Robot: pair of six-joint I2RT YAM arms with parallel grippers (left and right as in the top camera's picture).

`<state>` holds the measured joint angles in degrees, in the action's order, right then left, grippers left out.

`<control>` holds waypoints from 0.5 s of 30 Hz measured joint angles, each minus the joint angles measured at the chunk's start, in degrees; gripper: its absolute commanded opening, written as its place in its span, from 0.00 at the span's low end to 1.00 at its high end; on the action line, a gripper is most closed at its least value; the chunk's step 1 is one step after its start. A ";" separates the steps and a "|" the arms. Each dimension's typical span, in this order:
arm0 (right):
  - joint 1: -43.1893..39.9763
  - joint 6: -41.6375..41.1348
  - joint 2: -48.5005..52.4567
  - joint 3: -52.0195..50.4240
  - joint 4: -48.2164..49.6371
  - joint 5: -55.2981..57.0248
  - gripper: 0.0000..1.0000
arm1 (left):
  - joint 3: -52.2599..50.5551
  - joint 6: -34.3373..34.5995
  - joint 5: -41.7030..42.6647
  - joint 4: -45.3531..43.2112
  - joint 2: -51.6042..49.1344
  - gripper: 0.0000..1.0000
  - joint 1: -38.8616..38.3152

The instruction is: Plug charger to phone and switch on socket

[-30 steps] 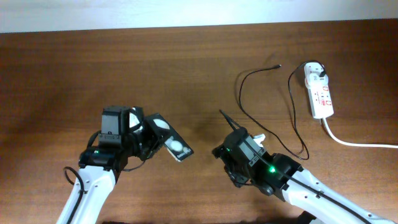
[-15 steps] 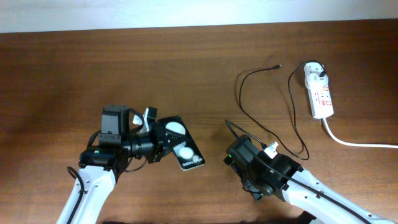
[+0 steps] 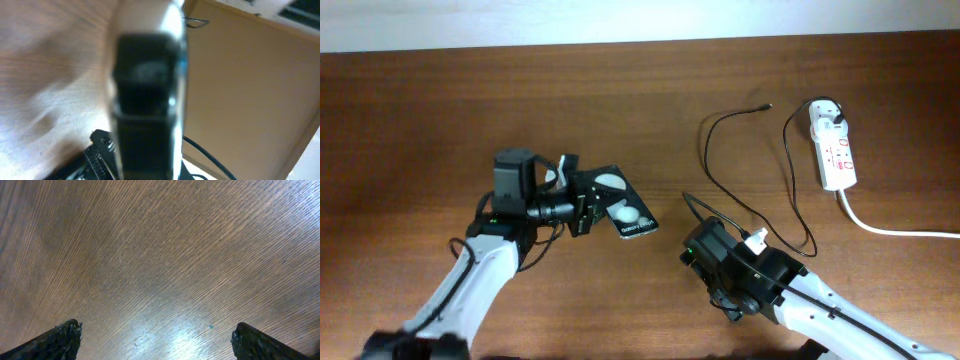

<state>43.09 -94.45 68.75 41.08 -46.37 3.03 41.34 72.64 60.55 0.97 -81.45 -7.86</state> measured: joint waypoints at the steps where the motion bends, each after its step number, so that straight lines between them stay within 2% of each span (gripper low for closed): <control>1: 0.00 0.00 0.00 0.00 0.02 0.00 0.99 | -0.02 1.09 0.24 -0.39 -1.11 0.00 0.00; 5: 0.00 0.00 0.00 0.00 0.02 0.00 0.99 | -0.13 5.27 1.73 -6.54 -2.38 0.00 0.00; 10: 0.00 0.00 0.00 0.00 0.02 0.00 0.99 | -0.20 11.98 2.51 -19.12 -2.43 0.00 -2.19; 15: 0.00 0.02 0.00 0.00 0.02 0.00 0.99 | -0.17 15.19 1.84 -20.46 -2.43 0.00 -2.80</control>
<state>43.09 -94.43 68.75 41.08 -46.35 3.03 41.17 87.83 62.39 -19.49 -83.88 -10.66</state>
